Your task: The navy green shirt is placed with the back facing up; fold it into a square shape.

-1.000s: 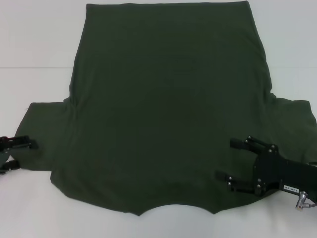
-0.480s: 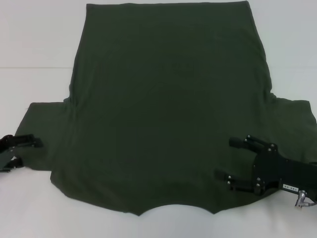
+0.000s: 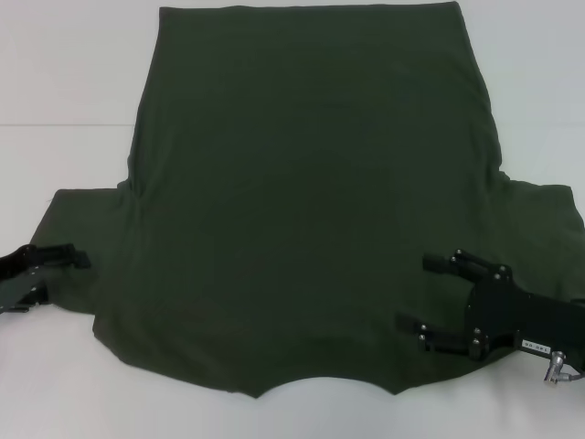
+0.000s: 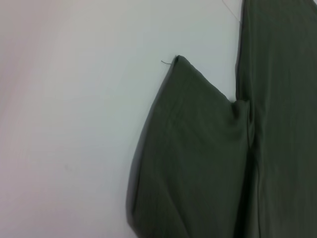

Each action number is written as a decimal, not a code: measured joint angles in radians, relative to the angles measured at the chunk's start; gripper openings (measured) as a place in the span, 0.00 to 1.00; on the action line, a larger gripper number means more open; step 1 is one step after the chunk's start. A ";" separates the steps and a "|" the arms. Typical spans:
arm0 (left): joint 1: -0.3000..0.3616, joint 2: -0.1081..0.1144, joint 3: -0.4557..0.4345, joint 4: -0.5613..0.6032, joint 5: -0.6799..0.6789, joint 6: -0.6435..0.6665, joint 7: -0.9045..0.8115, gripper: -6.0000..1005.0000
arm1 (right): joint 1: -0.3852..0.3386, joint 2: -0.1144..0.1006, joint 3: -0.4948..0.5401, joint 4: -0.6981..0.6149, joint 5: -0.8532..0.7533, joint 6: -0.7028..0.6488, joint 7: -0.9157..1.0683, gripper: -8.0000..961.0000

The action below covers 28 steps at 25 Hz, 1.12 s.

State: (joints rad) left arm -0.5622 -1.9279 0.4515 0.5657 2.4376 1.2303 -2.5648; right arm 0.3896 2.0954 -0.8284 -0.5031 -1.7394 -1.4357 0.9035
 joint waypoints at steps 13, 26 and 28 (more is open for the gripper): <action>-0.001 0.000 0.061 0.006 -0.001 -0.022 0.009 0.58 | 0.001 0.000 0.000 0.000 0.001 -0.004 0.000 0.98; -0.001 0.000 0.074 0.009 0.000 -0.025 0.011 0.27 | 0.002 0.000 0.000 0.000 0.000 -0.010 0.002 0.98; -0.002 0.000 0.075 0.009 0.000 -0.025 0.012 0.19 | 0.002 0.000 0.000 0.000 0.000 -0.010 0.002 0.98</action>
State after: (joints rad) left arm -0.5638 -1.9280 0.5261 0.5747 2.4375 1.2055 -2.5533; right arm 0.3912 2.0954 -0.8284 -0.5031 -1.7390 -1.4453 0.9050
